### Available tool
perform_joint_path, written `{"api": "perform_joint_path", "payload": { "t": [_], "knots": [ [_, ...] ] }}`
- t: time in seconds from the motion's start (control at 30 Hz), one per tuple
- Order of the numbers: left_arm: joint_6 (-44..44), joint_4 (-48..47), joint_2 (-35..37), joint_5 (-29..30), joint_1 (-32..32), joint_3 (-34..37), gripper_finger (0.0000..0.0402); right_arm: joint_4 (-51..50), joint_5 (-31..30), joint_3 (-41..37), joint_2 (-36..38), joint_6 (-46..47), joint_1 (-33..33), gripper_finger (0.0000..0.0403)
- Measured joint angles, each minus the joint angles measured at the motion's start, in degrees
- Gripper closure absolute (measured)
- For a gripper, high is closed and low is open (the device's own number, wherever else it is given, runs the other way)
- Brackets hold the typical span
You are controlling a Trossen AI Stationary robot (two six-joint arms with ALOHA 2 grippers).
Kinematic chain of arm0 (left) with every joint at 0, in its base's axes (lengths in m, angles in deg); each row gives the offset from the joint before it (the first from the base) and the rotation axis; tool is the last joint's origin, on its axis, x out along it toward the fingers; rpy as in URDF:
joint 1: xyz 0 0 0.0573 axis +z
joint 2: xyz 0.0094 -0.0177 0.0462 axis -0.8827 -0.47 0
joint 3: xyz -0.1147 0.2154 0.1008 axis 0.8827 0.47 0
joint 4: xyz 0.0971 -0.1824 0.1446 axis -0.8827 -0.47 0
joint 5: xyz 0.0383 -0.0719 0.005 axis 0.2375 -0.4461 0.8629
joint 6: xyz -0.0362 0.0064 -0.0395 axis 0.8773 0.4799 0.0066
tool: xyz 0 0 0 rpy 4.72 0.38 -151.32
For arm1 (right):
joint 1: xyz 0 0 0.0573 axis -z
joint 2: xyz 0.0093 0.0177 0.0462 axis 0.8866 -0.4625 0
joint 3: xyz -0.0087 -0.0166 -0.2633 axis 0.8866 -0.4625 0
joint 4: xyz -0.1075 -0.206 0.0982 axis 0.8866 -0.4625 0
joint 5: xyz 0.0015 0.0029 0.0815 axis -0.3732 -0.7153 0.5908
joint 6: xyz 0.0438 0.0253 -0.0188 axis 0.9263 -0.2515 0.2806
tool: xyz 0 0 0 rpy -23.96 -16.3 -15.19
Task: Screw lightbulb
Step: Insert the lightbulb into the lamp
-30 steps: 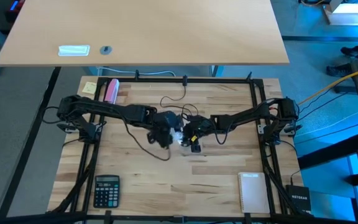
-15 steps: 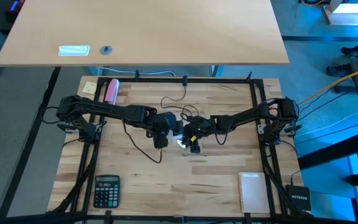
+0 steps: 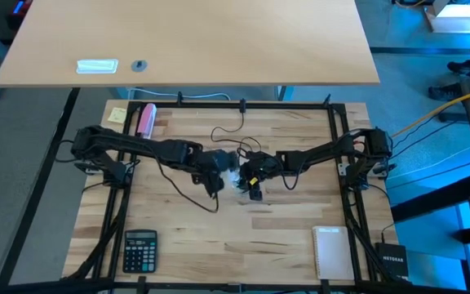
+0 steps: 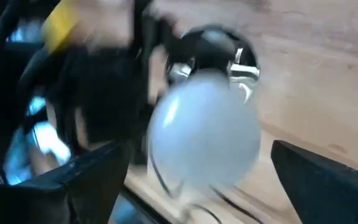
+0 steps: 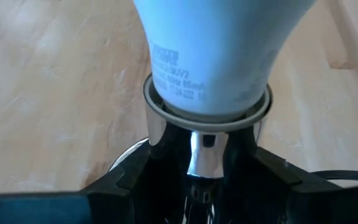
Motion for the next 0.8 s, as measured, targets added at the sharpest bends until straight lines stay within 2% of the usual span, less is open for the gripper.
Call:
{"api": "perform_joint_path", "payload": {
  "t": [0.1,0.33,0.43,0.67,0.8],
  "knots": [
    [15.57,-2.26,3.46,0.37,-0.4,-0.04,0.0016,-0.25,0.03,0.0,0.0,-0.03,-0.07,0.0223],
    [66.93,-1.23,10.84,0.32,-0.47,-0.13,0.0015,-0.51,0.03,0.0,0.0,-0.15,-0.04,0.0223],
    [83.41,-1.26,12.09,0.32,-1.08,-0.13,0.0015,-0.61,0.03,0.0,0.0,-0.17,-0.04,0.0223],
    [112.37,0.66,10.99,0.27,-1.28,-0.13,0.0015,-0.49,0.03,0.0,0.0,-0.2,-0.01,0.0223],
    [122.57,-1.05,8.04,-0.93,-0.05,-0.11,0.0015,-0.48,0.03,-0.02,0.0,-0.22,0.0,0.0223]
  ]
}}
